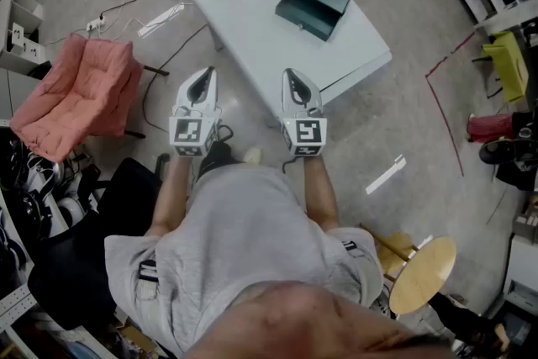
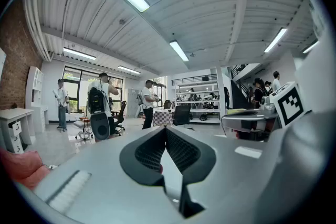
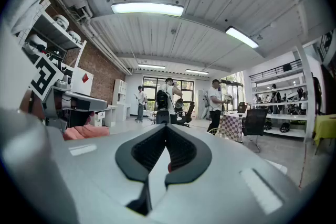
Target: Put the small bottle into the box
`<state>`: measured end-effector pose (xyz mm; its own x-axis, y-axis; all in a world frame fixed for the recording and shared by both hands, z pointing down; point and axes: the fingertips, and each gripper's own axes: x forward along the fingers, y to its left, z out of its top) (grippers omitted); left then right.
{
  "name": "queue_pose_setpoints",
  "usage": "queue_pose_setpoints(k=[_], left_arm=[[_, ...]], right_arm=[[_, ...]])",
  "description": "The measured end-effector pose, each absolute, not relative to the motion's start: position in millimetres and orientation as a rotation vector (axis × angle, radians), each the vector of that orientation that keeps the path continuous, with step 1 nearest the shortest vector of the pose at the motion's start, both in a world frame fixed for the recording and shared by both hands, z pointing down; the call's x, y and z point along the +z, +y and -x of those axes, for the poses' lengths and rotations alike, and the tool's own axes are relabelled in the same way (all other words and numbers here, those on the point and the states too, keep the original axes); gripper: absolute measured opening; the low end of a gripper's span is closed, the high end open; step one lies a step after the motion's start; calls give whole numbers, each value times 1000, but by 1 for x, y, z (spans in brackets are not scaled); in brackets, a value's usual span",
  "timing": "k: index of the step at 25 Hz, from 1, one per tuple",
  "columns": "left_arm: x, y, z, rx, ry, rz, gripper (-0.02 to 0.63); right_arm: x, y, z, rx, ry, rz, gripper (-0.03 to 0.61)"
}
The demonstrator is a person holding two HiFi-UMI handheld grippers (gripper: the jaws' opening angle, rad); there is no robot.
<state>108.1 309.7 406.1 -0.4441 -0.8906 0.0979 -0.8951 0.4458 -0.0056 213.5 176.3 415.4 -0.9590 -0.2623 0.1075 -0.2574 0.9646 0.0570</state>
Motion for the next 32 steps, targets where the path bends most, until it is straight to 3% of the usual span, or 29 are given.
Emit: queue_pose_setpoints(k=[21,32], left_arm=[[402,304,-89,100,-2638,-1580,11],[413,262,-17,111,-2617,-1601,11]], right_arm=[[420,170,-192,-71,-3013,-355,3],[426,134,-119,-96,-2993,-340,3]])
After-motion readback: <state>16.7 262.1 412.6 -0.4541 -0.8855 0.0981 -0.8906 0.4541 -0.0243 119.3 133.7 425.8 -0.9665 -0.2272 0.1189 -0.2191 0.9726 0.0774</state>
